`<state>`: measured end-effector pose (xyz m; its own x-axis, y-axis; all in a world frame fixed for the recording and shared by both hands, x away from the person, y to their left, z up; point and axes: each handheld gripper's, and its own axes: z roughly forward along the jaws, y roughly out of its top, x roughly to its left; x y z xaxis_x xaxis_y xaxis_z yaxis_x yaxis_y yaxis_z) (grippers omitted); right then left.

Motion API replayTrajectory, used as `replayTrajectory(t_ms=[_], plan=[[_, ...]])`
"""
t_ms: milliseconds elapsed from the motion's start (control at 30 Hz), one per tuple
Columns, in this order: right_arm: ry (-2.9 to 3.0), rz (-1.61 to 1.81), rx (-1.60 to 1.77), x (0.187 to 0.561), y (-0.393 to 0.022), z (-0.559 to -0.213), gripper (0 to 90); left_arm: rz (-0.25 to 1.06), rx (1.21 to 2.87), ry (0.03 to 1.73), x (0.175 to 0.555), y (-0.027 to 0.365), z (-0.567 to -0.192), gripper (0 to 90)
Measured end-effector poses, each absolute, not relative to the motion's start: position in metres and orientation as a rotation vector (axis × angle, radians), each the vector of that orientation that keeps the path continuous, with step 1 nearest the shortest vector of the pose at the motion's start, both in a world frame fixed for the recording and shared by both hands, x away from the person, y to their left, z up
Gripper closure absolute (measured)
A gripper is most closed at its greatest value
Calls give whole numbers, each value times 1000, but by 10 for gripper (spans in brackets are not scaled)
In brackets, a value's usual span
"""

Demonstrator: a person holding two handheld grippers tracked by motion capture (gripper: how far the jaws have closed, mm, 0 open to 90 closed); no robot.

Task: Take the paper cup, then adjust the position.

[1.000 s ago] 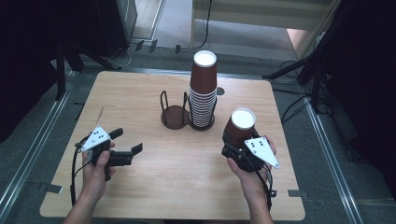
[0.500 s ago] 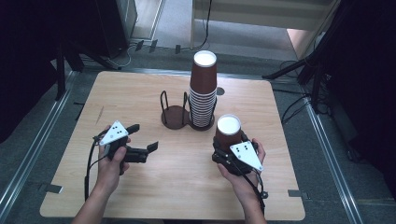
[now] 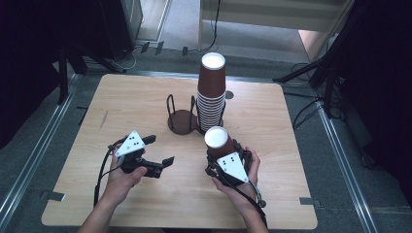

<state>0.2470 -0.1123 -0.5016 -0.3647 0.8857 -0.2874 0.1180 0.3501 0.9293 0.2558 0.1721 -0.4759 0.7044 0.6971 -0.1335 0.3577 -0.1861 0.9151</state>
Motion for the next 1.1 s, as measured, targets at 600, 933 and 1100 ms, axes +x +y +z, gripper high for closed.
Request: replayTrajectory(t_ms=[600,933,1100], plan=[[1802,923,657,237,-84,-524,139,378,1924,776,254,150,-479,17],[1820,881,542,232,-74,-535,139,375,1983,712,251,144,-481,32],[1830,860,497,229,-70,-539,139,357,2005,653,246,138,-481,34]])
